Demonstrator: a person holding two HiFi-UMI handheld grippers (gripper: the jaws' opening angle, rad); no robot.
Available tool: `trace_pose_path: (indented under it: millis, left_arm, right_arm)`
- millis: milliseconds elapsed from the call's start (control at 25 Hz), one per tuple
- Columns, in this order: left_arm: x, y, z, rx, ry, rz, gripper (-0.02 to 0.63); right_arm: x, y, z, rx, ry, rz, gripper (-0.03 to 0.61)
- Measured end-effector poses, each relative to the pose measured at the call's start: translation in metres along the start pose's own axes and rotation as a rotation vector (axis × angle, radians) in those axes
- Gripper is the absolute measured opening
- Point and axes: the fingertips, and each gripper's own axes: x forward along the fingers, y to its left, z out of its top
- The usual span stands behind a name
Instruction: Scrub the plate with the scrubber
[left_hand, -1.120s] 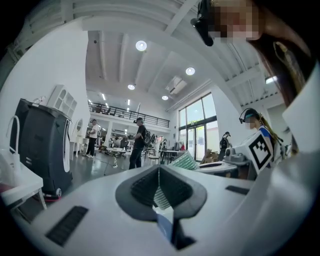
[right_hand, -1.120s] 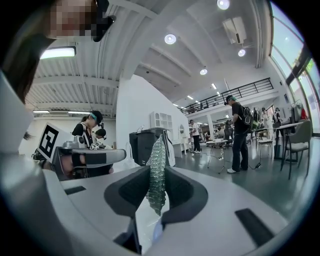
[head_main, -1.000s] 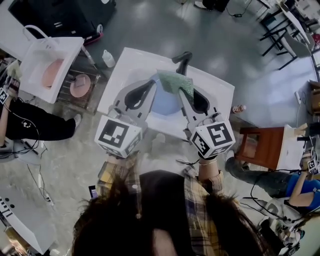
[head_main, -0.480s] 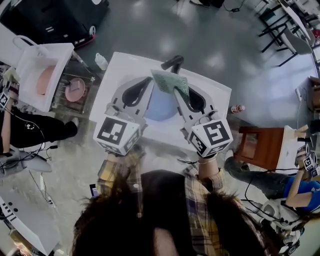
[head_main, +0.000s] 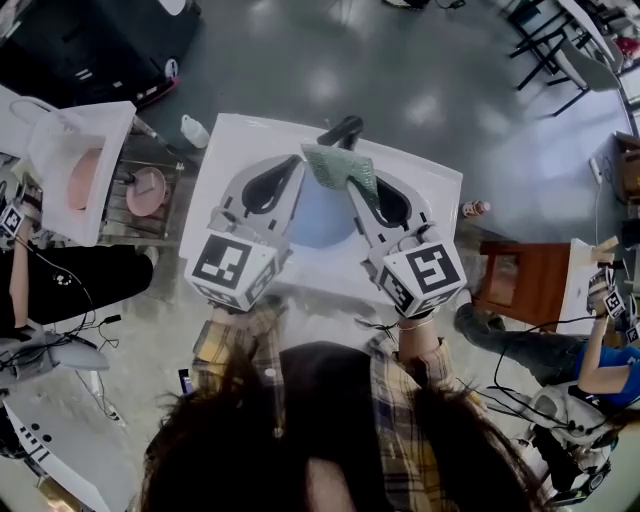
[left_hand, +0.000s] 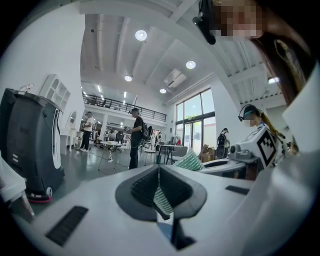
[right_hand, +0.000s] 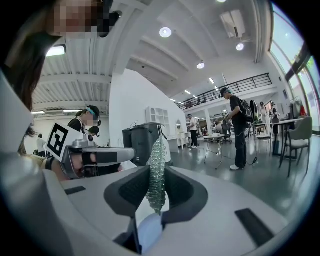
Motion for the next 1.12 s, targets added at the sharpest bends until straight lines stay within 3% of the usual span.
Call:
trace_pose_path:
  millis: [560, 1120]
  left_arm:
    - [0.009, 0.01, -0.049, -0.064, 0.089, -0.056, 0.018]
    - [0.017, 0.015, -0.138, -0.092, 0.23, -0.084, 0.018]
  right_arm:
    - [0.015, 0.0, -0.044, 0.037, 0.119, -0.049, 0.095]
    - [0.028, -0.006, -0.133, 0.141, 0.25, -0.085, 0.095]
